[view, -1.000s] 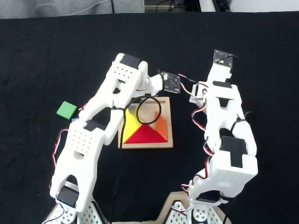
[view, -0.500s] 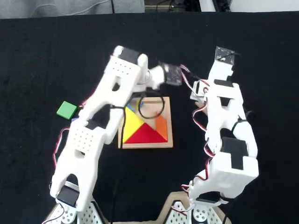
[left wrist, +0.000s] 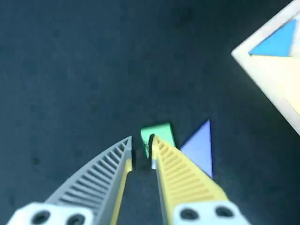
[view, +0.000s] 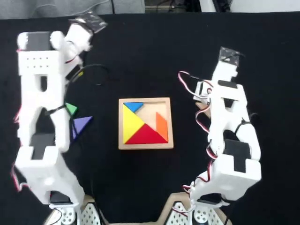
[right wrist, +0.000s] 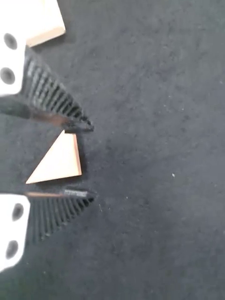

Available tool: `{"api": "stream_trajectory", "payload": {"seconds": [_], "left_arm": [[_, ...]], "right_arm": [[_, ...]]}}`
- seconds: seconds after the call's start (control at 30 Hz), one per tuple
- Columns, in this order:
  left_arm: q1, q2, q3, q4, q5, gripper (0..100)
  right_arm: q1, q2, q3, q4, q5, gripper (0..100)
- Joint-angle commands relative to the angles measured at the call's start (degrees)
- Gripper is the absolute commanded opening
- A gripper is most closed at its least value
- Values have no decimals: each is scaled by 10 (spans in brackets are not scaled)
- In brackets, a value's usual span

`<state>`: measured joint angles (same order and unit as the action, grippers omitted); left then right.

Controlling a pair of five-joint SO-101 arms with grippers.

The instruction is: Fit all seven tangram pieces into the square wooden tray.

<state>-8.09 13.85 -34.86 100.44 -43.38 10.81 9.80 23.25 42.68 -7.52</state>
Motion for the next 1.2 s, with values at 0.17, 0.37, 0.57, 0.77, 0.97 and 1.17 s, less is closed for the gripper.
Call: {"api": "stream_trajectory", "payload": {"seconds": [0.17,0.37,0.57,0.77,0.97,1.17], "left_arm": [[-23,-88,86,-34,13,80],[-102,-148,96,-33,69,80],[-155,-251,246,-77,134,80],[-164,-363,538,-306,189,80],[-165,-463,753,-459,245,80],[-162,-498,878,-544,349,80]], "right_arm": [[0,-52,-21,7,-3,194],[-5,-163,40,22,-3,194],[-47,-316,199,-86,4,194],[-94,-415,320,-180,84,194],[-113,-423,332,-183,93,194],[-113,-423,335,-185,93,194]]}}
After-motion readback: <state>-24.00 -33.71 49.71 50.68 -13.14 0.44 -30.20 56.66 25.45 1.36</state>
